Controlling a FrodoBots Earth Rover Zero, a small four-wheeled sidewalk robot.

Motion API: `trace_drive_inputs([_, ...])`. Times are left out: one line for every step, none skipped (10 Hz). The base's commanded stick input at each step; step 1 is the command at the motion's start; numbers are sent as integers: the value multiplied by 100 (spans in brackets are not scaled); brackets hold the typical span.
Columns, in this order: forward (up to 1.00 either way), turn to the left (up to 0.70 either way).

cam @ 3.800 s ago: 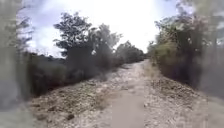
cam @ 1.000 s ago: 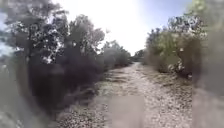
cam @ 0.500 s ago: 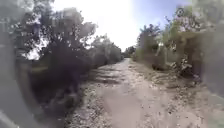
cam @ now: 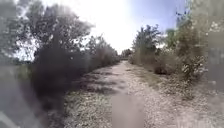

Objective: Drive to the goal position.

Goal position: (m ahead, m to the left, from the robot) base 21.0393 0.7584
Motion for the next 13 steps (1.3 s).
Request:
trace_drive_inputs([85,0])
trace_drive_inputs([85,0])
trace_drive_inputs([85,0])
trace_drive_inputs([85,0])
trace_drive_inputs([85,0])
trace_drive_inputs([85,0])
trace_drive_inputs([85,0])
trace_drive_inputs([85,0])
trace_drive_inputs([85,0])
trace_drive_inputs([85,0])
trace_drive_inputs([85,0])
trace_drive_inputs([85,14])
trace_drive_inputs([85,31])
